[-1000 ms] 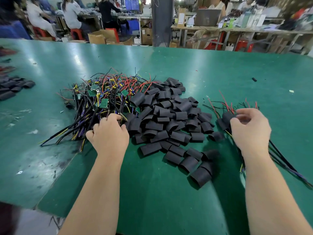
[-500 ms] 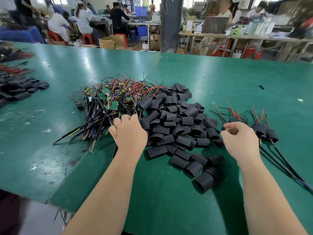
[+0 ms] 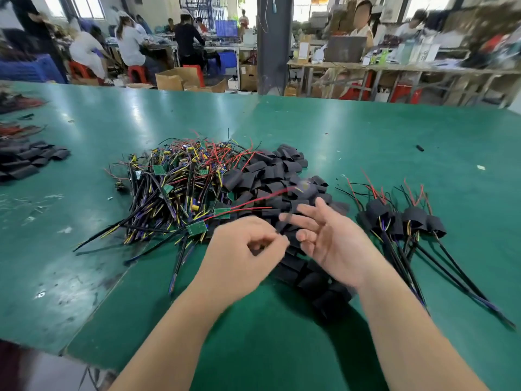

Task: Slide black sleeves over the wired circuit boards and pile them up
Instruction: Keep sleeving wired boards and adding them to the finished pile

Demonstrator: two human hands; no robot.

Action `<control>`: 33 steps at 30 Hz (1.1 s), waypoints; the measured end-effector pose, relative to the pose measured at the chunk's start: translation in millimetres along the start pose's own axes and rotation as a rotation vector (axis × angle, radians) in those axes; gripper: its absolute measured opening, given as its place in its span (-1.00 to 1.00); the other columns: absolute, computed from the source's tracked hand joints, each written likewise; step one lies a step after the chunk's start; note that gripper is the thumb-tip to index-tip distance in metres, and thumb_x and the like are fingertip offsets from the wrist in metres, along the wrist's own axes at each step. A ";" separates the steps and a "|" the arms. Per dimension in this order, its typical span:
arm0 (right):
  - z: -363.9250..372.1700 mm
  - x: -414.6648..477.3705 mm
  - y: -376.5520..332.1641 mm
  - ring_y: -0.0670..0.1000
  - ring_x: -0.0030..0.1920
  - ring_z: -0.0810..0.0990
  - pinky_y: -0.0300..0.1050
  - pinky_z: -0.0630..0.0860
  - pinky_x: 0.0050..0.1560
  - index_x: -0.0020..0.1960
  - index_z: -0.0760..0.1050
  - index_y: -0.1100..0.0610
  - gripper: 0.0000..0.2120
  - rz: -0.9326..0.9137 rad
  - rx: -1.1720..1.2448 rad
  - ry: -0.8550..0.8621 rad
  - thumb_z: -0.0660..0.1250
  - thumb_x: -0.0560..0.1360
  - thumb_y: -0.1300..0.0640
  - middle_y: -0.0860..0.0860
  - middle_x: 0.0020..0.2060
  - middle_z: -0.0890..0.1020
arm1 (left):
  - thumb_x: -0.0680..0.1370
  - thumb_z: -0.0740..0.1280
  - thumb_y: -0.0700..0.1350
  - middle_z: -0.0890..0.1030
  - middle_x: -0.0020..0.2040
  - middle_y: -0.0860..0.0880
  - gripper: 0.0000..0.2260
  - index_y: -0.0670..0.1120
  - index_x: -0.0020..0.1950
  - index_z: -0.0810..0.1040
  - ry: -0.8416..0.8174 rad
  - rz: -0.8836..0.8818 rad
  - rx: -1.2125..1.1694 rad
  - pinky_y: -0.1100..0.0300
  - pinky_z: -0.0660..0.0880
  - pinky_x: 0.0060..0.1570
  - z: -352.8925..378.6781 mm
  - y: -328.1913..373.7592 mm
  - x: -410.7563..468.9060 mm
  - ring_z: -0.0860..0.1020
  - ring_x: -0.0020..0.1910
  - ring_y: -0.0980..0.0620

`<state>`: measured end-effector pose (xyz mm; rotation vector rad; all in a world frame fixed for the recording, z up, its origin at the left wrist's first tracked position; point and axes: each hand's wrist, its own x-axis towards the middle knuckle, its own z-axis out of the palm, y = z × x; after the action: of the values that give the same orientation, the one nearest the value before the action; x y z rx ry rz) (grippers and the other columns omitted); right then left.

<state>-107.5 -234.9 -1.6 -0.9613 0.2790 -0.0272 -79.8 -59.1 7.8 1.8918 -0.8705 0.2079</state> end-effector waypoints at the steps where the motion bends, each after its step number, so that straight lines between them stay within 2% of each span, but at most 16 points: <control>1: 1.9 0.4 2.6 -0.09 -0.51 0.47 -0.29 0.43 -0.48 0.10 0.48 0.18 -0.69 -0.022 -0.009 -0.013 0.31 0.46 0.00 0.17 -0.02 0.70 | 0.45 0.41 -0.12 0.59 -0.30 0.05 -0.84 -0.12 -0.33 0.63 -0.081 0.012 0.013 0.23 0.44 -0.25 -0.4 -2.3 -4.1 0.52 -0.32 0.12; 4: 2.8 0.6 6.6 -0.14 -0.54 0.39 -0.32 0.42 -0.47 0.14 0.56 0.17 -0.81 -0.091 -0.104 -0.011 0.26 0.57 0.19 0.06 -0.25 0.69 | 0.47 0.36 0.01 0.62 -0.30 0.07 -0.77 -0.07 -0.33 0.61 -0.217 -0.016 0.111 0.14 0.49 -0.15 -3.3 -8.9 -8.3 0.57 -0.26 0.12; 7: 1.7 -0.6 6.8 -0.12 -0.54 0.32 -0.32 0.32 -0.51 0.17 0.55 0.18 -0.79 -0.120 -0.205 -0.054 0.22 0.59 0.22 0.01 -0.45 0.52 | 0.49 0.32 0.05 0.59 -0.36 0.08 -0.77 -0.05 -0.29 0.56 -0.084 -0.081 0.149 0.32 0.42 -0.27 -7.8 -14.4 -1.5 0.51 -0.35 0.19; 10: 5.2 -6.5 6.1 -0.10 -0.53 0.24 -0.32 0.18 -0.54 0.10 0.55 0.21 -0.80 -0.130 -0.311 -0.157 0.26 0.53 0.17 0.03 -0.51 0.45 | 0.57 0.31 -0.09 0.63 -0.21 0.11 -0.93 0.02 -0.09 0.58 0.065 -0.169 0.033 0.40 0.42 -0.20 -10.1 -15.5 13.0 0.53 -0.24 0.19; 12: 8.2 -12.2 6.9 -0.10 -0.55 0.22 -0.33 0.16 -0.56 0.00 0.56 0.19 -0.81 -0.082 -0.383 -0.276 0.31 0.47 0.09 0.03 -0.52 0.44 | 0.58 0.29 -0.10 0.66 -0.12 0.12 -0.89 0.04 0.04 0.59 0.038 -0.210 -0.088 0.36 0.46 -0.09 -7.1 -13.3 22.1 0.57 -0.16 0.18; 14: 12.1 -17.5 8.9 -0.11 -0.59 0.21 -0.35 0.15 -0.58 -0.12 0.56 0.15 -0.89 -0.031 -0.438 -0.383 0.38 0.47 0.10 0.04 -0.53 0.45 | 0.54 0.36 -0.06 0.67 -0.17 0.16 -0.85 0.03 0.10 0.62 -0.041 -0.228 -0.138 0.39 0.46 -0.12 0.2 -7.6 29.7 0.58 -0.21 0.25; 17: 15.1 -19.1 12.9 -0.10 -0.64 0.17 -0.38 0.12 -0.59 -0.25 0.53 0.09 -0.90 0.006 -0.499 -0.419 0.37 0.43 0.11 0.07 -0.55 0.46 | 0.44 0.47 0.00 0.67 -0.19 0.18 -0.73 0.01 0.13 0.64 -0.120 -0.258 -0.100 0.38 0.49 -0.10 13.0 -1.2 38.8 0.60 -0.18 0.30; 20: 13.0 -18.2 13.0 -0.08 -0.64 0.19 -0.36 0.12 -0.59 -0.30 0.55 0.07 -0.84 -0.009 -0.573 -0.408 0.40 0.43 0.06 0.08 -0.53 0.49 | 0.44 0.47 -0.04 0.69 -0.20 0.11 -0.87 0.01 -0.03 0.69 -0.150 -0.252 -0.078 0.29 0.53 -0.12 16.8 2.5 44.6 0.61 -0.20 0.23; 22: 10.0 -18.1 10.9 -0.08 -0.62 0.32 -0.34 0.22 -0.60 -0.25 0.53 0.09 -0.80 -0.047 -0.636 -0.381 0.41 0.46 0.00 0.09 -0.45 0.57 | 0.48 0.43 -0.11 0.68 -0.28 0.06 -0.95 -0.03 -0.17 0.69 -0.157 -0.270 -0.153 0.23 0.51 -0.24 15.9 2.0 46.9 0.57 -0.33 0.21; 24: 6.0 -16.9 6.6 -0.07 -0.59 0.43 -0.32 0.30 -0.60 -0.22 0.58 0.05 -0.80 -0.077 -0.661 -0.282 0.35 0.50 -0.04 0.06 -0.35 0.63 | 0.52 0.39 -0.16 0.65 -0.36 0.04 -0.85 -0.06 -0.26 0.66 -0.103 -0.293 -0.128 0.28 0.44 -0.38 13.7 -1.1 50.2 0.51 -0.44 0.24; 26: -0.9 -12.3 1.1 -0.07 -0.59 0.45 -0.30 0.31 -0.62 -0.12 0.61 0.10 -0.82 -0.152 -0.680 -0.079 0.32 0.55 0.02 0.04 -0.35 0.65 | 0.57 0.32 -0.17 0.62 -0.34 0.01 -0.80 -0.11 -0.24 0.61 -0.049 -0.386 -0.161 0.32 0.45 -0.45 9.5 -5.7 54.2 0.49 -0.50 0.23; 28: -12.8 -5.1 -4.9 -0.07 -0.58 0.45 -0.28 0.33 -0.60 -0.03 0.58 0.18 -0.88 -0.226 -0.665 0.189 0.31 0.57 0.15 0.04 -0.38 0.64 | 0.61 0.26 -0.19 0.56 -0.34 -0.03 -0.78 -0.16 -0.23 0.57 -0.049 -0.486 -0.220 0.25 0.49 -0.46 5.3 -11.9 55.7 0.47 -0.51 0.14; 30: -21.6 -1.8 -9.3 -0.06 -0.54 0.48 -0.25 0.38 -0.53 0.01 0.56 0.16 -0.91 -0.233 -0.608 0.339 0.29 0.56 0.23 0.06 -0.31 0.65 | 0.61 0.25 -0.16 0.52 -0.39 -0.08 -0.75 -0.15 -0.24 0.58 -0.120 -0.469 -0.109 0.20 0.39 -0.45 1.3 -20.7 55.5 0.39 -0.46 0.01; 31: -22.9 -1.5 -9.8 -0.06 -0.49 0.51 -0.25 0.40 -0.48 0.04 0.56 0.13 -0.90 -0.226 -0.583 0.322 0.31 0.55 0.25 0.06 -0.24 0.66 | 0.61 0.26 -0.14 0.55 -0.39 -0.13 -0.76 -0.12 -0.22 0.61 -0.179 -0.440 -0.053 0.18 0.33 -0.41 0.5 -23.2 54.5 0.36 -0.44 0.00; 33: -19.3 -2.7 -6.3 -0.06 -0.39 0.55 -0.27 0.41 -0.43 0.13 0.55 0.11 -0.78 -0.212 -0.514 0.149 0.39 0.49 0.25 0.02 -0.17 0.66 | 0.60 0.29 -0.13 0.65 -0.33 -0.11 -0.85 -0.03 -0.07 0.65 -0.293 -0.373 -0.047 0.25 0.30 -0.38 1.8 -23.8 51.5 0.36 -0.45 0.03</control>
<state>-114.2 -253.6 -6.3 -1.5007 0.3274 -0.2313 -27.3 -79.5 15.2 2.0297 -0.6866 -0.3211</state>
